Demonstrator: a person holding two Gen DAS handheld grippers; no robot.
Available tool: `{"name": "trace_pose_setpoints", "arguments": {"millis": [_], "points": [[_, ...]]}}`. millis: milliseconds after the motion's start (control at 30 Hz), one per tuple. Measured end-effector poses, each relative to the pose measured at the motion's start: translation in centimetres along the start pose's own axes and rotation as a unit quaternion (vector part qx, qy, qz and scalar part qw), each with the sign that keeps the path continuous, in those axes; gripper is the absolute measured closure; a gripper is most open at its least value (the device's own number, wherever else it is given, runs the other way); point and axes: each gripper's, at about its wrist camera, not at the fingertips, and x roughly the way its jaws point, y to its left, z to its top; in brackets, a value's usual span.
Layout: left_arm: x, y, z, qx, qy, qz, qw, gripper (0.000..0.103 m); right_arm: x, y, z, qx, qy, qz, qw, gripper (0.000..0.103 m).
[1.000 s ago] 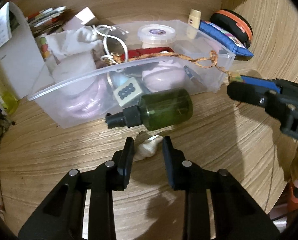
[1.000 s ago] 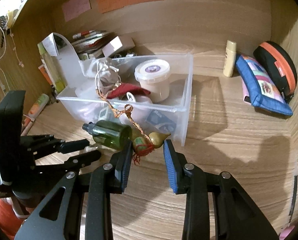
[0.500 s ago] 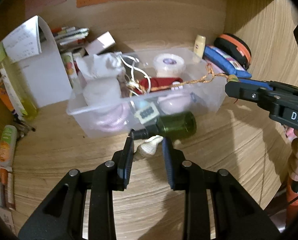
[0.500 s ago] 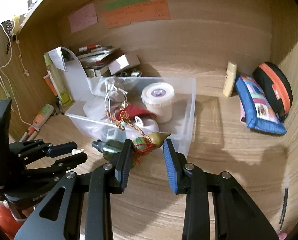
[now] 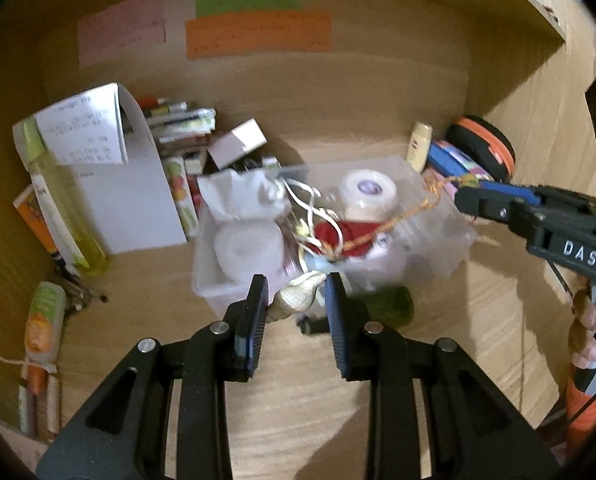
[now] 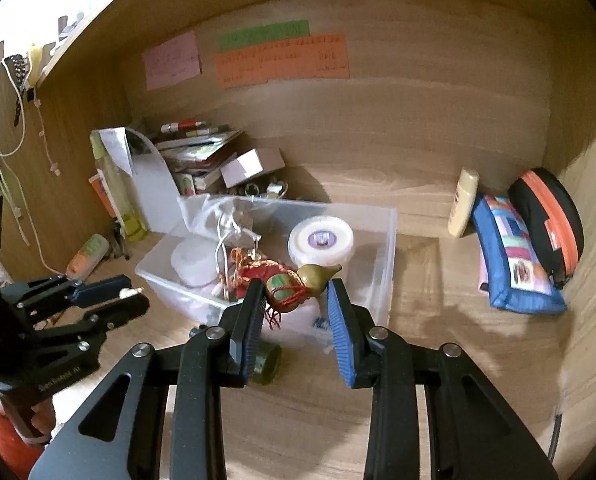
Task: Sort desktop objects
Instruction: 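Lower the seashell into the bin with left tool while right tool drops the beaded charm there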
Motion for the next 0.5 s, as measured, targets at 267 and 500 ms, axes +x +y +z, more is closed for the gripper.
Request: {"name": "trace_pose_setpoints", "arguments": {"millis": [267, 500], "points": [[2.3, 1.1, 3.1, 0.000, -0.001, 0.032, 0.9995, 0.074, 2.4, -0.5, 0.8, 0.000, 0.014, -0.002, 1.000, 0.074], [5.8, 1.6, 4.6, -0.010, 0.017, 0.049, 0.9986, 0.074, 5.0, -1.0, 1.3, 0.005, 0.035, -0.004, 0.999, 0.074]]}}
